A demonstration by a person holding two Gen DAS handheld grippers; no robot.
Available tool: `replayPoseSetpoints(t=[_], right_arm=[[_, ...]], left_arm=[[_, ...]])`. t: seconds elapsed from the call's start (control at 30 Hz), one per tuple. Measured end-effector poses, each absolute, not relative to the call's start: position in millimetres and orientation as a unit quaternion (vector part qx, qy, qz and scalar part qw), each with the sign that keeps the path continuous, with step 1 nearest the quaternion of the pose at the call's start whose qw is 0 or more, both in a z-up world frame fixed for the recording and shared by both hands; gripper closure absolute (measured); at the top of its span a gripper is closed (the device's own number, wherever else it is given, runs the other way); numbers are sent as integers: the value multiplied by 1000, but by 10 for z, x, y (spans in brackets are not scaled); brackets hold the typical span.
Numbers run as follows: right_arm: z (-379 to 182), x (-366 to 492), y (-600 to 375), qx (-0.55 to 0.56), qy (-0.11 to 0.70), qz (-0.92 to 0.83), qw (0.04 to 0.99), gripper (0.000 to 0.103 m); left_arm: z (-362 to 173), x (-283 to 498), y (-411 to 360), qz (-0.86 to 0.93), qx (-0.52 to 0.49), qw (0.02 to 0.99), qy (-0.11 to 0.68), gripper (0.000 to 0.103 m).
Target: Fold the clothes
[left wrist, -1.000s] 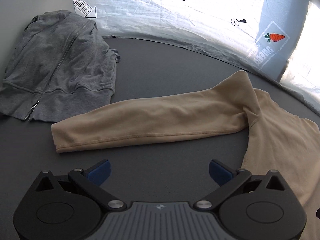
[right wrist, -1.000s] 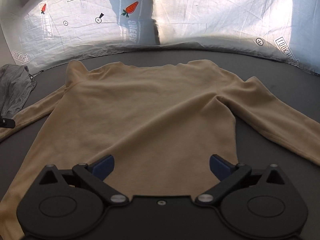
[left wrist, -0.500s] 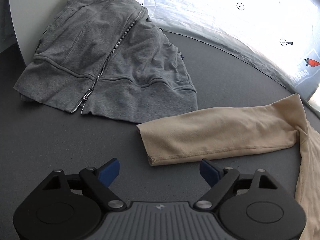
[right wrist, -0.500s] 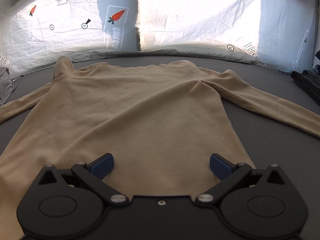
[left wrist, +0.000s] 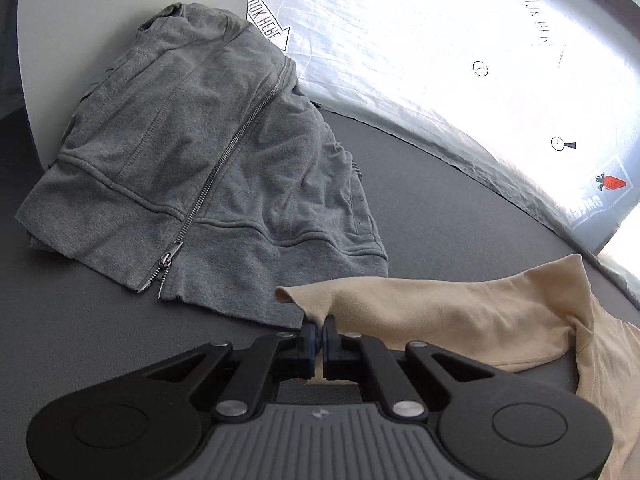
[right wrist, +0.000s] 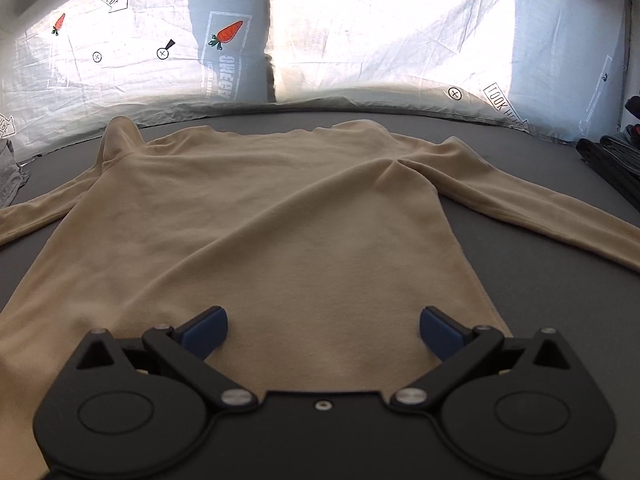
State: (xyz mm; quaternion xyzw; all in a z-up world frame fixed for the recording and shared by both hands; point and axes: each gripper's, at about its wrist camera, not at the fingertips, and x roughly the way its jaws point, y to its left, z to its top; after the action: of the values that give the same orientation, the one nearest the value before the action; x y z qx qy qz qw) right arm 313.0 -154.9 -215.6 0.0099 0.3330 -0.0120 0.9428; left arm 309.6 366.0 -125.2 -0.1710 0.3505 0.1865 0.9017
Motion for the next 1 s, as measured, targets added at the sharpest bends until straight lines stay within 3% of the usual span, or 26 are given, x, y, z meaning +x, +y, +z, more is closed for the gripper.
replayPoseSetpoints(t=[0.2,0.5,0.67,0.73,0.8,0.9,0.97,1.0], right_arm=[[-2152,3134,-1550,11,332,-12,943,0],[-2149,3132,-1573,13,331,-10,943,0],[-2140,3146,-1578,12,335,-9,942,0],[-2107,3190,-1589,11,352,-6,936,0],[-2042,3243,-1621,10,381,-2,925,0],[-1901,3138,-1724,14,382,-48,923,25],[-1822,2981,-1872,25,377,-67,923,29],[-1789,2898,-1953,32,378,-75,922,37]], left_arm=[[-1010,2779,3683,239,-154,892,351,100],[-1392,2670,3759,267,-170,862,396,100],[-1598,2642,3711,301,-169,833,431,93],[-1549,2546,3679,311,-178,833,422,69],[-1472,2460,3624,310,-188,838,409,59],[-1335,2380,3423,274,-189,854,399,55],[-1266,2336,3201,224,-193,867,402,45],[-1241,2320,3048,189,-200,872,405,40]])
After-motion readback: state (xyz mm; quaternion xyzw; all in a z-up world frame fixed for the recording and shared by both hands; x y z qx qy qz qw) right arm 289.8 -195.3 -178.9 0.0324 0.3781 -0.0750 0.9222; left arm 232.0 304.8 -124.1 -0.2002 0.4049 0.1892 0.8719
